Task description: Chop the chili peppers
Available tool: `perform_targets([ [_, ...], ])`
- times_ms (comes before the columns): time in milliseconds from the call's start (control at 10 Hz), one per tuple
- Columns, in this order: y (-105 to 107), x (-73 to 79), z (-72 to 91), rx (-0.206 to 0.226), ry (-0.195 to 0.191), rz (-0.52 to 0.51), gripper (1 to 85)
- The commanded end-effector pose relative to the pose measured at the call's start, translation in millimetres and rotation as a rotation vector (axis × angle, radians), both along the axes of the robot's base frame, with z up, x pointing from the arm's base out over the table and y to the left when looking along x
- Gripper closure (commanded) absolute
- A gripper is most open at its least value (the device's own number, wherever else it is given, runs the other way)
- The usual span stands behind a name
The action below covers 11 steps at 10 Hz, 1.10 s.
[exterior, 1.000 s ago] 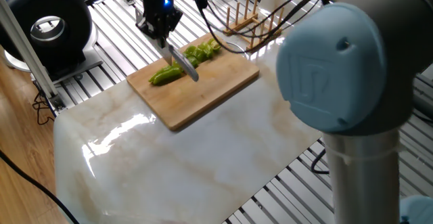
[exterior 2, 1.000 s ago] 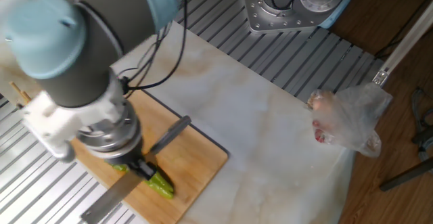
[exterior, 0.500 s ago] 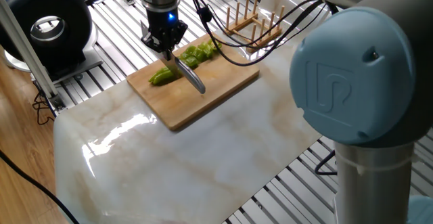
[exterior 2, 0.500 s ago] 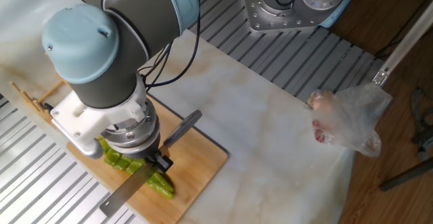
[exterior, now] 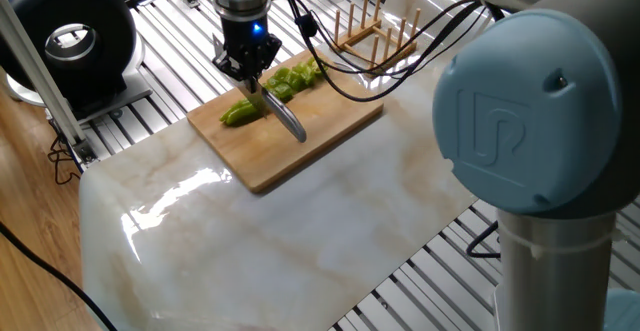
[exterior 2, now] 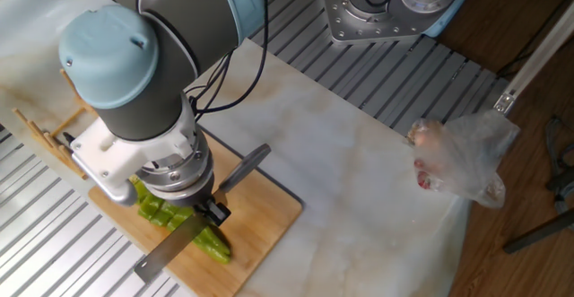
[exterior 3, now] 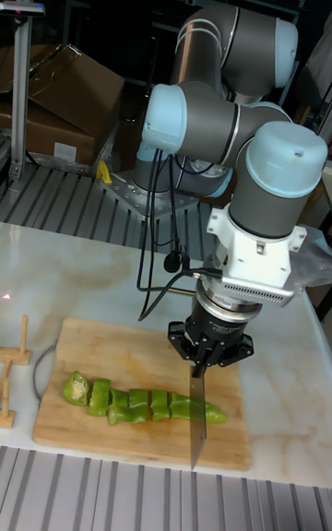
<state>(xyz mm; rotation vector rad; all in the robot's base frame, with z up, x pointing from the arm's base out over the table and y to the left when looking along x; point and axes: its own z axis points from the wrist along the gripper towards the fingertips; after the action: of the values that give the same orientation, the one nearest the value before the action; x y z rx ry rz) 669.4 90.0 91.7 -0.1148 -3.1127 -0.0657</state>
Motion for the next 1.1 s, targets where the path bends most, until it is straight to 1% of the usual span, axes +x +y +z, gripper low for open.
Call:
perform_targets([
  [0, 1.6, -0.8, -1.0, 0.016, -0.007, -0.019, 84.3],
  [200, -1.3, -1.6, -4.0, 0.017, -0.007, -0.019, 84.3],
  [300, 0.2, -1.3, -4.9, 0.028, -0.008, -0.021, 84.3],
  [600, 2.5, -1.1, -6.6, 0.034, -0.01, -0.021, 84.3],
  [700, 4.6, -1.1, -7.9, 0.036, -0.016, -0.021, 84.3],
  [900, 3.7, -0.6, -9.7, 0.025, -0.026, -0.015, 84.3],
  [1000, 1.6, 2.4, -9.7, 0.018, -0.037, -0.005, 84.3],
])
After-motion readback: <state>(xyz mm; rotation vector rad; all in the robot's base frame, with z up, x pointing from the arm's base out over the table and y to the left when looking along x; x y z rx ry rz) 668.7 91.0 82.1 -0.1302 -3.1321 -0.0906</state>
